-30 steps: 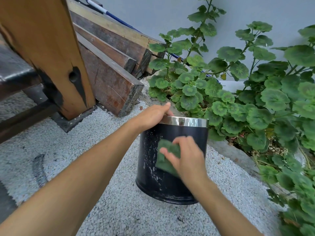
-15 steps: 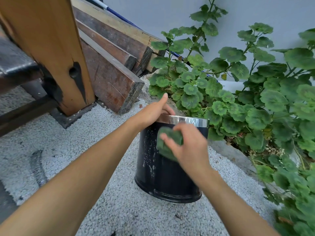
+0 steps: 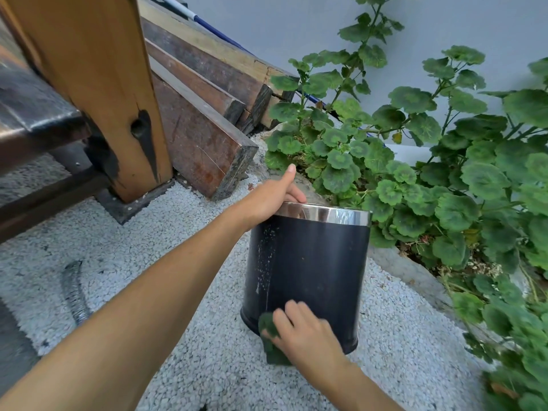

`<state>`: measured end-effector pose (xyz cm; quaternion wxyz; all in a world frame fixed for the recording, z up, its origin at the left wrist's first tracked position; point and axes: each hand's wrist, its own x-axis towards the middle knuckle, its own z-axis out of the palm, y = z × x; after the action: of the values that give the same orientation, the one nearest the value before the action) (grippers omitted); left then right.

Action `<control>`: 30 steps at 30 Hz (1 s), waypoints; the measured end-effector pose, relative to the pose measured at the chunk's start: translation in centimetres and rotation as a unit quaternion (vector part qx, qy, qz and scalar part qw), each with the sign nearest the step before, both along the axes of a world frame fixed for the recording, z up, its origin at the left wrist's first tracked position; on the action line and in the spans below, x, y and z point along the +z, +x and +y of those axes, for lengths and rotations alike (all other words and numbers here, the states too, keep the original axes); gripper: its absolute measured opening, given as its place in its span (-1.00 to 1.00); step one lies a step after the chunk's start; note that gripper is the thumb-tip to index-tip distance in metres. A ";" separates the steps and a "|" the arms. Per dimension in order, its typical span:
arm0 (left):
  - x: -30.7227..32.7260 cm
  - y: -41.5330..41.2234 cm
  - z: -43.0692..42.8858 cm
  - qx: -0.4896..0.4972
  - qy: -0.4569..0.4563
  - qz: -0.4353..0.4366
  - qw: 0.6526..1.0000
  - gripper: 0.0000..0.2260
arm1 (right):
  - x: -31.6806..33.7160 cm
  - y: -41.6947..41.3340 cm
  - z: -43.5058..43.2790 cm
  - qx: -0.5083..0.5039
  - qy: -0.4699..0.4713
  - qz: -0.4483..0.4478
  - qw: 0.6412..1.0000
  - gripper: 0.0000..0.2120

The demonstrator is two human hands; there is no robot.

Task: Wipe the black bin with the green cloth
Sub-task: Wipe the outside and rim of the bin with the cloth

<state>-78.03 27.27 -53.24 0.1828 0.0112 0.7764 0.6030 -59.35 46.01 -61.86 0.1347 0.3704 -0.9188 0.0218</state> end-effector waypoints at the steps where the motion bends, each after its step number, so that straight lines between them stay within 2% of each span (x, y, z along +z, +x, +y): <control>1: 0.0 0.1 0.0 -0.002 -0.006 0.005 1.000 -0.11 | -0.3 0.8 0.4 -0.001 0.003 -0.014 1.000 -0.59; 3: 0.1 0.4 0.0 0.000 -0.017 0.009 1.000 -0.10 | 0.4 1.2 0.8 -0.023 -0.024 -0.051 0.998 -0.62; 5: 0.2 0.6 0.1 0.003 -0.026 0.010 1.000 -0.13 | 2.6 0.3 0.7 -0.030 -0.107 -0.110 0.988 -0.65; 7: 0.2 0.8 0.2 0.002 -0.024 0.015 1.000 -0.20 | 6.5 -1.8 0.3 -0.028 -0.204 -0.159 0.966 -0.66; 9: 0.4 1.0 0.1 -0.002 -0.006 0.014 1.000 -0.28 | 11.0 -4.6 -0.4 -0.075 -0.228 -0.170 0.956 -0.66; 11: 0.5 1.6 -0.3 -0.019 -0.001 0.025 1.000 -0.37 | 14.6 -7.4 -1.1 -0.139 -0.162 -0.193 0.958 -0.65; 13: 0.6 2.5 -1.0 -0.044 -0.023 0.057 0.997 -0.45 | 16.7 -9.6 -2.1 -0.187 -0.017 -0.242 0.952 -0.62; 15: 0.6 3.5 -1.8 -0.074 -0.045 0.092 0.992 -0.51 | 17.2 -10.2 -3.1 -0.182 0.119 -0.253 0.943 -0.55; 16: 0.6 3.9 -2.1 -0.094 -0.054 0.102 0.989 -0.50 | 17.0 -9.9 -3.3 -0.174 0.148 -0.256 0.939 -0.53; 20: -0.1 5.3 -3.6 -0.143 -0.164 0.188 0.958 -0.36 | 16.1 -8.0 -2.3 -0.157 0.104 -0.262 0.946 -0.57; 23: 0.5 6.0 -4.0 -0.184 -0.206 0.244 0.930 -0.44 | 16.5 -7.5 0.0 -0.139 0.071 -0.267 0.951 -0.59; 27: 3.3 6.0 -3.0 -0.232 -0.192 0.297 0.906 -0.51 | 18.0 -8.7 5.0 -0.109 0.044 -0.292 0.949 -0.59; 30: 5.5 5.6 -3.2 -0.243 -0.176 0.292 0.908 -0.53 | 17.9 -10.6 8.0 -0.099 -0.019 -0.309 0.946 -0.62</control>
<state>-72.42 24.07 -47.71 0.0874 0.3426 0.8618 0.3637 -69.95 54.06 -43.92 -0.1472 0.2499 -0.9469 0.1386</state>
